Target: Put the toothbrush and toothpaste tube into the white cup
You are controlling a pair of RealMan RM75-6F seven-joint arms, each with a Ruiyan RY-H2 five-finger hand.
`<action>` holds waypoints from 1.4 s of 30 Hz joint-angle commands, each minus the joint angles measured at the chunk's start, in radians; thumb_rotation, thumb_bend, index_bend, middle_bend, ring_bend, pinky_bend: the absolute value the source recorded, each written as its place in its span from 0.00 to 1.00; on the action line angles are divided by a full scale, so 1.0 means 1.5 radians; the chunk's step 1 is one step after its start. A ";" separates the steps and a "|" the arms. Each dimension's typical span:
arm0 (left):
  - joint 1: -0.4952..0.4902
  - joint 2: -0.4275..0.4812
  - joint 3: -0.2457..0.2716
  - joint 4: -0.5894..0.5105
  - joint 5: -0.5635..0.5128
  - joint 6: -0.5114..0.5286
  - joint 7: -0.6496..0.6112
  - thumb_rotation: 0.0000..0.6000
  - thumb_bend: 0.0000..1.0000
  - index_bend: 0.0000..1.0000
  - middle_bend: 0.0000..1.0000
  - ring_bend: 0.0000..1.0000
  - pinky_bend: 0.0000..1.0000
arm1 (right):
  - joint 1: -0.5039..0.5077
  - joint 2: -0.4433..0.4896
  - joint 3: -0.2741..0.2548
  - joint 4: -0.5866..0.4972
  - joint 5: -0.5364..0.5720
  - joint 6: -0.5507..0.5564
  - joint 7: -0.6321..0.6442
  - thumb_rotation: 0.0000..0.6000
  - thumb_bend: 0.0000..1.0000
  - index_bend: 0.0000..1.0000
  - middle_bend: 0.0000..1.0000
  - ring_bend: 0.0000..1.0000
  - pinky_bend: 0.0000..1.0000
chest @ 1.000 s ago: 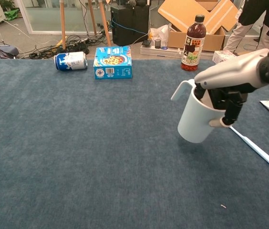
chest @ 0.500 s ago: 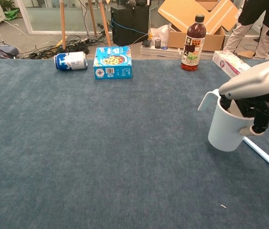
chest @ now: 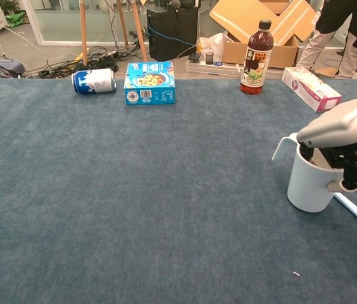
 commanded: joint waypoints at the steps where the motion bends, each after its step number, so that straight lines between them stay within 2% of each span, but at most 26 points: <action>1: 0.000 0.000 0.000 0.000 0.000 0.000 0.000 1.00 0.00 0.66 0.54 0.44 0.41 | 0.001 -0.002 -0.005 0.000 0.000 0.004 -0.002 1.00 0.37 0.62 1.00 1.00 1.00; 6: 0.000 0.000 0.000 0.000 0.000 0.000 0.001 1.00 0.00 0.66 0.54 0.44 0.41 | 0.001 0.005 -0.008 -0.005 -0.006 0.003 0.005 1.00 0.33 0.46 1.00 1.00 1.00; 12: 0.000 -0.001 0.001 0.000 -0.001 -0.002 0.002 1.00 0.00 0.66 0.54 0.44 0.41 | 0.000 0.013 -0.017 -0.008 -0.018 -0.008 0.013 1.00 0.26 0.35 1.00 1.00 1.00; 21: -0.001 -0.002 0.001 0.001 -0.001 -0.003 0.003 1.00 0.00 0.66 0.54 0.44 0.41 | -0.002 0.023 -0.025 -0.010 -0.035 -0.023 0.029 1.00 0.24 0.31 1.00 1.00 1.00; 32: -0.002 -0.003 0.001 0.002 -0.003 -0.005 0.005 1.00 0.00 0.66 0.54 0.44 0.41 | -0.013 0.085 -0.022 -0.063 -0.103 -0.025 0.076 1.00 0.23 0.29 1.00 1.00 1.00; 38: -0.002 -0.005 0.002 0.003 -0.005 -0.008 0.007 1.00 0.00 0.66 0.54 0.44 0.41 | -0.030 0.131 -0.022 -0.101 -0.163 -0.029 0.106 1.00 0.23 0.28 1.00 1.00 1.00; 42: -0.003 -0.005 0.002 0.003 -0.006 -0.009 0.008 1.00 0.00 0.66 0.54 0.44 0.41 | -0.060 0.178 -0.017 -0.132 -0.245 -0.035 0.149 1.00 0.23 0.26 1.00 1.00 1.00</action>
